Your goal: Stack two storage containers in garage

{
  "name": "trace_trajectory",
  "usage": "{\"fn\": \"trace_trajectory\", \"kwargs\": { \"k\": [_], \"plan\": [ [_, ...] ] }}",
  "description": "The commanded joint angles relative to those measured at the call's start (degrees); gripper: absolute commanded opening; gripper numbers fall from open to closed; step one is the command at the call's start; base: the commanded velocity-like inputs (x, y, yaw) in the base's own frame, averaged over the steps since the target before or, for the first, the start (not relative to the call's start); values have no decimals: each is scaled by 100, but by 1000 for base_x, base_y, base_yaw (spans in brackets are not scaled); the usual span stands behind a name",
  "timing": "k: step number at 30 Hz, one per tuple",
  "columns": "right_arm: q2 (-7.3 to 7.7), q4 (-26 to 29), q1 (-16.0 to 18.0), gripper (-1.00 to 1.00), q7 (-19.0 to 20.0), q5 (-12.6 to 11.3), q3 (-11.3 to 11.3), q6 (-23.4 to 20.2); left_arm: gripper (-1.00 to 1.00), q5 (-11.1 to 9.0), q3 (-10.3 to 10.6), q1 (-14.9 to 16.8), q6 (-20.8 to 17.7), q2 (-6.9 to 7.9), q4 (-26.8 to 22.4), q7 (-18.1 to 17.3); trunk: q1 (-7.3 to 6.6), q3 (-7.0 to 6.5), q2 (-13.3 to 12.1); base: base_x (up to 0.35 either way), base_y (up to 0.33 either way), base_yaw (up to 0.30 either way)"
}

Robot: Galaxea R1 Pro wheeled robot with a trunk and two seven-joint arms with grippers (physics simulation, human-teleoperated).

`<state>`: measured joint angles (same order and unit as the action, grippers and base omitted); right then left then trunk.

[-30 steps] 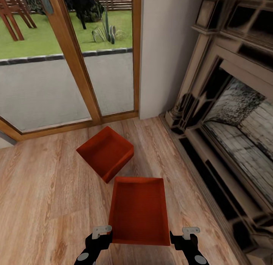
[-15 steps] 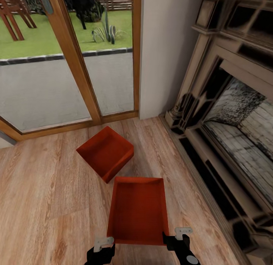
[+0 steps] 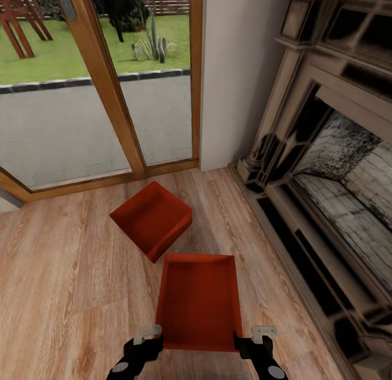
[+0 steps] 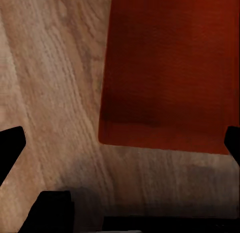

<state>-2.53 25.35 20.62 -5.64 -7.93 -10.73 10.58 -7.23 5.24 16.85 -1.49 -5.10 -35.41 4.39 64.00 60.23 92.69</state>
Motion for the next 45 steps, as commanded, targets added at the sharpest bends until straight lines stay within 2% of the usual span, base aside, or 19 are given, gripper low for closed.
{"fn": "trace_trajectory", "kwargs": {
  "k": [1, 2, 4, 9, 19, 25, 34, 45],
  "plan": [
    [4, -4, 4, 100, -41, -60, -48, 23, 100, -62, 35, 2, -354, 37, -1028, 45, 0, 3, 1, 0, 0, 0],
    [5, -4, 4, 100, -46, -57, -49, 23, 100, -65, 39, 2, -715, 77, -1341, 41, 0, 3, 1, 0, 0, 0],
    [6, -3, 4, 100, -48, -54, -51, 23, 100, -67, 57, 0, -926, 96, -1509, 38, 0, 3, 1, 0, 0, 0],
    [6, 2, 4, 100, -56, -44, -52, 19, 100, -64, 87, 2, -1145, 113, -1672, 28, 0, 3, 1, 0, 0, 0],
    [8, 36, 4, 100, -67, -41, -39, 23, 100, -54, 96, 1, -1169, 109, -1679, 36, 0, 3, 1, 0, 0, 0],
    [23, 470, 4, 100, -69, -27, -42, 8, 100, -55, 97, 1, -1170, 80, -1648, 26, 0, 3, 1, 0, 0, 0],
    [24, 724, 4, 100, -67, -26, -41, -11, 100, -53, 100, 0, -1170, 66, -1645, 27, 0, 3, 1, 0, 0, 0],
    [24, 682, 4, 100, -45, -78, -39, -4, 100, -51, 99, -1, -1170, 88, -1645, 26, 241, 200, 443, 0, 0, 0]
  ]
}}
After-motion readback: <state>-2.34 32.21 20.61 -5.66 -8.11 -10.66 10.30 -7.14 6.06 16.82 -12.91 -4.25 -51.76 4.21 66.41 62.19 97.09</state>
